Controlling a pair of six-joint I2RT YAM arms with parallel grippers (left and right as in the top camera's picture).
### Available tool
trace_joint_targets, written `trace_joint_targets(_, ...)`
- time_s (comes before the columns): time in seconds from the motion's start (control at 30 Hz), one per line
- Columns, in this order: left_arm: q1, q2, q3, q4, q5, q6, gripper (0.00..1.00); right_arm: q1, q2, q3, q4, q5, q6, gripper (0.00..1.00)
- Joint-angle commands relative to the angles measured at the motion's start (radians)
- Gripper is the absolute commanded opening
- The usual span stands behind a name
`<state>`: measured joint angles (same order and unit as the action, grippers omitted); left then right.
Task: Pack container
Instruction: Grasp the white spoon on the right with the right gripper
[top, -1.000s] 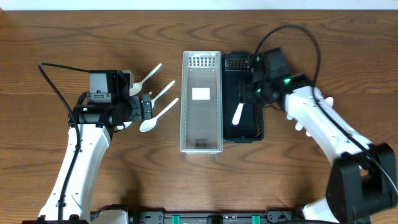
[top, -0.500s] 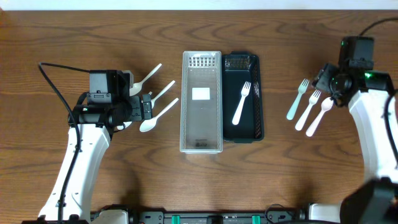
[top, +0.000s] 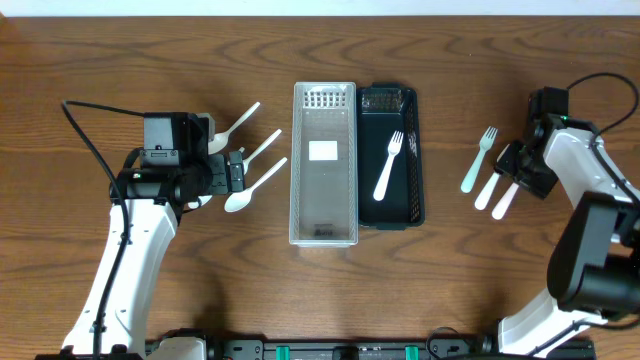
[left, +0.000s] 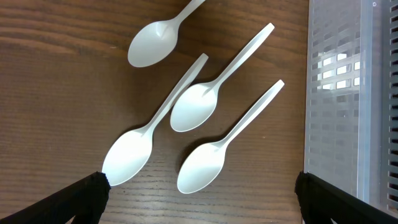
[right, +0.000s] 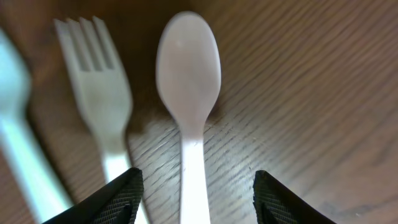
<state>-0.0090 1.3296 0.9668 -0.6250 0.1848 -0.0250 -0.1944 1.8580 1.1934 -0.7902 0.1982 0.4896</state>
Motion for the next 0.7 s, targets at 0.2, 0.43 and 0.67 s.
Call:
trace_joint_targets(0.2, 0.004, 0.008, 0.014, -0.003, 0.006, 0.010, 0.98, -0.012, 0.138, -0.001, 0.032, 0.000, 0.011, 0.43)
trace_joint_targets(0.43, 0.004, 0.008, 0.014, -0.003, 0.006, 0.010, 0.98, -0.012, 0.131, -0.004, 0.025, -0.008, 0.011, 0.01)
trace_joint_targets(0.67, 0.004, 0.008, 0.014, -0.003, 0.006, 0.010, 0.98, 0.019, -0.131, 0.008, 0.013, -0.080, -0.066, 0.01)
